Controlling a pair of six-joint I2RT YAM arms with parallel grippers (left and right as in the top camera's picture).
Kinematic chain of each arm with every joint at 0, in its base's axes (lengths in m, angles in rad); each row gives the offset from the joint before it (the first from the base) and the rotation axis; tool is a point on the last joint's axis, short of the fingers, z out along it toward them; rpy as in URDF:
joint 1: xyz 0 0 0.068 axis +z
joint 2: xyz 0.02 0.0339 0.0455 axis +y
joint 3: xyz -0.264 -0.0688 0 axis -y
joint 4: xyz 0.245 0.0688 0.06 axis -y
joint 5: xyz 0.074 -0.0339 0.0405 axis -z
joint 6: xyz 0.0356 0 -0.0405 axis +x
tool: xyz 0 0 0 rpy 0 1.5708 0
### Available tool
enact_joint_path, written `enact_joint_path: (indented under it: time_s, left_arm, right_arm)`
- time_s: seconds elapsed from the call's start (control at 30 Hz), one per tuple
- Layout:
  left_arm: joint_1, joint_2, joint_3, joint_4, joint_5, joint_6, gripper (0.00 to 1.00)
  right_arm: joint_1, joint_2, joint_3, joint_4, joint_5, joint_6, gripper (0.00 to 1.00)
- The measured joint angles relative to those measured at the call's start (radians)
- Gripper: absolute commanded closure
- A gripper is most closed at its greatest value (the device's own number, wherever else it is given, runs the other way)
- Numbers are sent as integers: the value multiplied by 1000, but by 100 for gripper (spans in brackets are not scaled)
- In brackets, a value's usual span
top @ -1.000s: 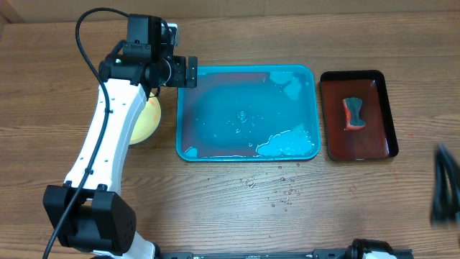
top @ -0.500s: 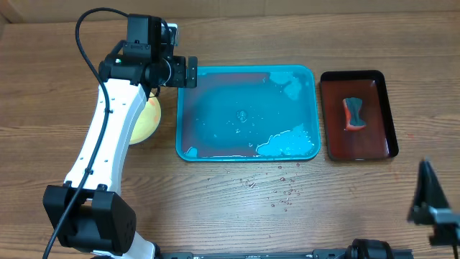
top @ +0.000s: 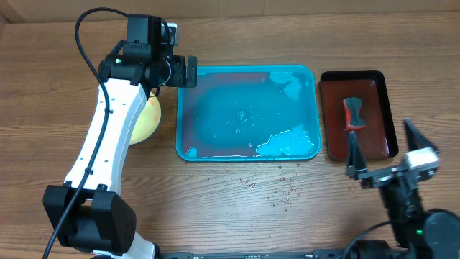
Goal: Clean dirty plates on tray and stack at the side
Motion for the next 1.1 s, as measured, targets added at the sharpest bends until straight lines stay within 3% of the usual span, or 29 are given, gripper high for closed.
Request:
enact_joint_path:
  time_s: [0.27, 0.73, 1.1]
  left_arm:
    - [0, 0, 0, 1, 0, 0, 0]
    - [0, 0, 0, 0, 0, 0, 0]
    - [0, 0, 0, 0, 0, 0, 0]
  right_arm:
    - [17, -216, -318, 112, -13, 0, 0]
    - [18, -225, -471, 193, 13, 0, 0]
    - [17, -225, -475, 87, 60, 11, 0]
